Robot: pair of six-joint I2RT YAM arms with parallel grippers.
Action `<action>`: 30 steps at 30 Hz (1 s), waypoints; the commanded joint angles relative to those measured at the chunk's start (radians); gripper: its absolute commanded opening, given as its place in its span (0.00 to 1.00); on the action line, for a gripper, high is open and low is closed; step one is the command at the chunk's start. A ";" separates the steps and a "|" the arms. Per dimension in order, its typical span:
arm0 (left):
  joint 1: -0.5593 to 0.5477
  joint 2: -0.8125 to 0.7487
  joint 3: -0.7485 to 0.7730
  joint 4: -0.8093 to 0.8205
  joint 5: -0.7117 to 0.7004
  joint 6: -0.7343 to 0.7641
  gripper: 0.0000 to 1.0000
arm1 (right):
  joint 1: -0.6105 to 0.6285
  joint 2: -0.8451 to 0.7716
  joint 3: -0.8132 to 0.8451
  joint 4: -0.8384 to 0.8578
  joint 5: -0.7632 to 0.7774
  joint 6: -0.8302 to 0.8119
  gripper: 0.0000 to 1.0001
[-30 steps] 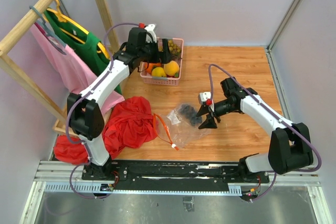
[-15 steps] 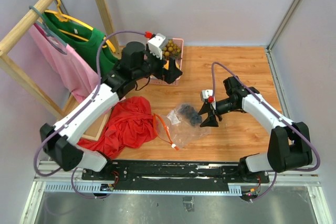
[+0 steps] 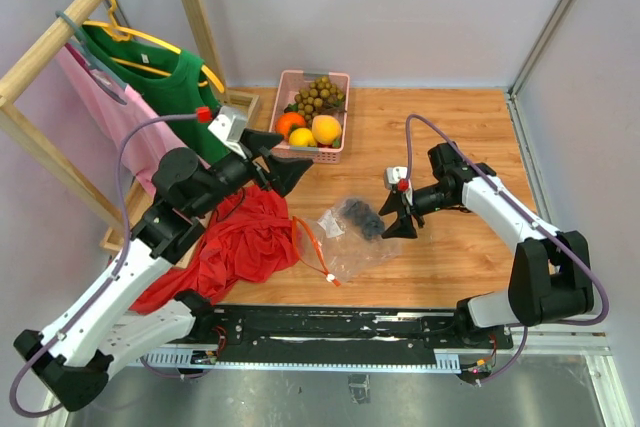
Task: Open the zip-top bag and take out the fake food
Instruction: Pick up the fake fruit from the zipper food storage bag.
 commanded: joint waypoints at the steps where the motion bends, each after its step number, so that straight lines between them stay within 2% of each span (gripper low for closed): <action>1: -0.003 -0.091 -0.068 0.037 -0.035 -0.139 0.99 | -0.014 0.008 0.033 -0.025 -0.012 0.016 0.60; 9: -0.003 -0.267 -0.174 -0.127 0.013 -0.256 0.99 | -0.015 0.038 0.073 0.007 0.030 0.107 0.60; 14: -0.004 -0.334 -0.230 -0.226 0.062 -0.312 0.91 | -0.014 0.066 0.110 0.054 0.082 0.220 0.60; 17: -0.003 -0.330 -0.261 -0.276 0.105 -0.355 0.82 | -0.015 0.086 0.127 0.090 0.124 0.306 0.59; 22: -0.003 -0.283 -0.306 -0.336 0.165 -0.398 0.61 | -0.015 0.128 0.158 0.127 0.205 0.421 0.58; 25: -0.003 -0.250 -0.339 -0.370 0.179 -0.402 0.44 | -0.013 0.148 0.169 0.153 0.250 0.468 0.57; 28: -0.003 -0.217 -0.380 -0.387 0.174 -0.408 0.29 | -0.012 0.172 0.181 0.173 0.305 0.533 0.54; 30: -0.003 -0.197 -0.413 -0.391 0.150 -0.426 0.23 | -0.009 0.184 0.186 0.196 0.346 0.587 0.47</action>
